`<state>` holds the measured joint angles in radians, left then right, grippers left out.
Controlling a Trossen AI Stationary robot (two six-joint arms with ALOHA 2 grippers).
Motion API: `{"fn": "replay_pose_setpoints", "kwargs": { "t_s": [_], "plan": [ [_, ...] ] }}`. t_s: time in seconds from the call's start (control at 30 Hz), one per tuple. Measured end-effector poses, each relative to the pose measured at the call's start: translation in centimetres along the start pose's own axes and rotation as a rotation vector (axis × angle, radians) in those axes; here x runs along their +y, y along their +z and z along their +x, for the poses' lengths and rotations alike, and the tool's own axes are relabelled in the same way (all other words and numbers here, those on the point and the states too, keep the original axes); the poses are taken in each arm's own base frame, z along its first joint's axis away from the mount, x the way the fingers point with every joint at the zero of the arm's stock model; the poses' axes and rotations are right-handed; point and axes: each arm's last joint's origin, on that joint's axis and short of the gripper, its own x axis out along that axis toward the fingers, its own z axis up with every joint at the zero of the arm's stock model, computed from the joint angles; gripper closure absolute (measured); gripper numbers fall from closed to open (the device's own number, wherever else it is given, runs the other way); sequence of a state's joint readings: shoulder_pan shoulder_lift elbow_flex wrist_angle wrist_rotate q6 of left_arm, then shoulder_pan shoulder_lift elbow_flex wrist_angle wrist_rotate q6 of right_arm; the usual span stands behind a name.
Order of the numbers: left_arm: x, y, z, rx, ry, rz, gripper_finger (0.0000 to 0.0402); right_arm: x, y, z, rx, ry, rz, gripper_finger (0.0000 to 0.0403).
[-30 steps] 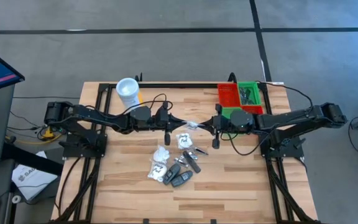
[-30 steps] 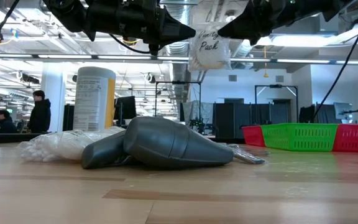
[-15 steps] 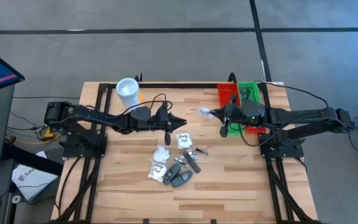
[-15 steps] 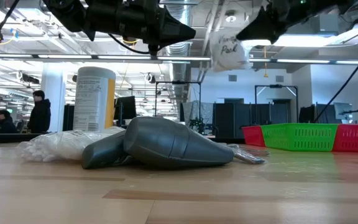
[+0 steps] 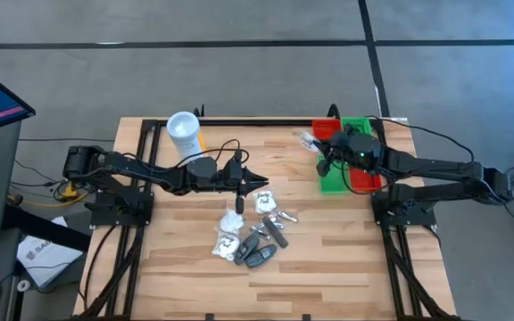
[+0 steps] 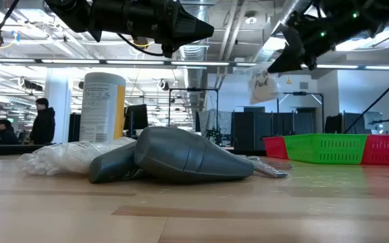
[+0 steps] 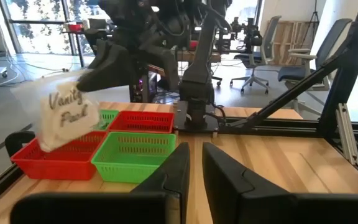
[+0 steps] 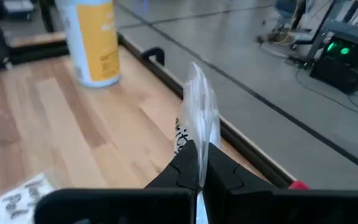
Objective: Pick & Place Travel size toiletries
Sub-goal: Put the white cotton pack into the top red bin
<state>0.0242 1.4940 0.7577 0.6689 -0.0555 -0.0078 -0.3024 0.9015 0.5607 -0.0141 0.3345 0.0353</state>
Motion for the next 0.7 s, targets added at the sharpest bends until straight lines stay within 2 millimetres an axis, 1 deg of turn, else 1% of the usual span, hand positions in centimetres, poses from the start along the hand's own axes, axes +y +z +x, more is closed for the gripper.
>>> {"fn": "replay_pose_setpoints", "kwargs": {
  "t_s": [0.1,0.17,0.23,0.37,0.5,0.6,0.7],
  "plan": [
    [0.0,0.0,0.0,0.000,0.001,0.000,0.0366,-0.7,-1.2,-0.1,-0.015,0.011,0.021,0.0403],
    [0.0,0.0,0.0,0.000,0.001,0.001,0.0366,-1.3,-1.5,-0.3,-0.060,0.043,0.043,0.0403],
    [0.0,0.0,0.0,0.000,0.001,0.001,0.0366,-2.1,-1.9,-0.5,-0.081,0.019,0.069,0.0403],
    [0.0,0.0,0.0,0.000,0.001,0.001,0.0366,-3.7,-3.7,-0.6,-0.041,-0.064,0.113,0.0403],
    [0.0,0.0,0.0,0.000,0.002,0.002,0.0366,-4.9,-4.7,-0.4,-0.019,-0.113,0.145,0.0403],
    [0.0,0.0,0.0,0.000,0.006,0.002,0.0366,-5.6,-4.9,-0.2,-0.020,-0.144,0.156,0.0403],
    [0.0,0.0,0.0,-0.001,0.006,0.003,0.0366,-6.3,-5.5,0.3,0.022,-0.177,0.167,0.0403]
  ]
}}
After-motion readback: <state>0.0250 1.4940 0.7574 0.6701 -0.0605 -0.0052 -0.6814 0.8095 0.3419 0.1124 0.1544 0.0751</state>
